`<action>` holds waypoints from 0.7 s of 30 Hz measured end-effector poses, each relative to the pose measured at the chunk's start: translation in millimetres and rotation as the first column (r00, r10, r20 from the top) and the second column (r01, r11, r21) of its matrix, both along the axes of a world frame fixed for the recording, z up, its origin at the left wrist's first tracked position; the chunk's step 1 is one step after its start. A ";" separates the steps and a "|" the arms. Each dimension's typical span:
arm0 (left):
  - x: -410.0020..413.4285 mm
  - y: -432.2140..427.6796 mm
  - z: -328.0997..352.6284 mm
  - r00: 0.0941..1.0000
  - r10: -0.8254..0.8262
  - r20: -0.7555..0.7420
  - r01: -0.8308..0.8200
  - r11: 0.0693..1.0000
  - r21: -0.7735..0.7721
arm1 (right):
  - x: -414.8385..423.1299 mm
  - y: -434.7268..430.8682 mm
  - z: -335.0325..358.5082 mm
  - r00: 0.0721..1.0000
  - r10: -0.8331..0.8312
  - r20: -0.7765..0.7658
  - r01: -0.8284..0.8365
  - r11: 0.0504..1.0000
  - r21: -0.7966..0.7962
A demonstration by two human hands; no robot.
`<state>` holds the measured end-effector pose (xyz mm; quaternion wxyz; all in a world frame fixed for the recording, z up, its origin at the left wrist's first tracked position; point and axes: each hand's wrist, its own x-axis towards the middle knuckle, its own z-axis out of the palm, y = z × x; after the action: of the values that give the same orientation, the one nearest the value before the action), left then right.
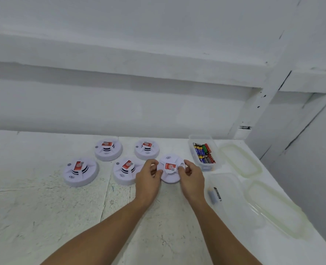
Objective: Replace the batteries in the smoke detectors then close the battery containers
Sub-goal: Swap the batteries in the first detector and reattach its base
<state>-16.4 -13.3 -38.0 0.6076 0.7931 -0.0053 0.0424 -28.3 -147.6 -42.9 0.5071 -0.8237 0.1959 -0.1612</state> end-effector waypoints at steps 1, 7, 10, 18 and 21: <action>1.8 -1.4 -0.5 1.000 0.003 0.003 -0.003 1.000 0.023 | 2.9 -0.1 0.7 1.000 -0.003 -0.026 0.002 1.000 -0.025; 8.0 -5.3 -2.5 0.998 -0.022 0.063 0.014 0.993 0.121 | 13.0 2.0 -1.2 0.997 0.017 -0.079 -0.035 0.973 -0.227; 10.5 -6.2 -2.5 0.997 -0.049 0.060 0.039 0.987 0.157 | 17.3 1.6 0.5 0.993 0.041 -0.114 -0.076 0.945 -0.318; 12.3 2.5 0.6 0.991 -0.130 -0.022 0.132 0.981 0.140 | 20.7 1.0 15.4 0.972 0.073 -0.224 -0.152 0.920 -0.362; 11.6 16.1 8.1 0.994 -0.067 0.088 0.051 0.984 0.173 | 20.3 8.6 22.3 0.976 0.046 -0.211 -0.139 0.880 -0.454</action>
<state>-4.8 2.9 -29.9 0.5375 0.8389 -0.0608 0.0609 -8.0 -139.1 -20.6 0.2797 -0.9415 0.1602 -0.0981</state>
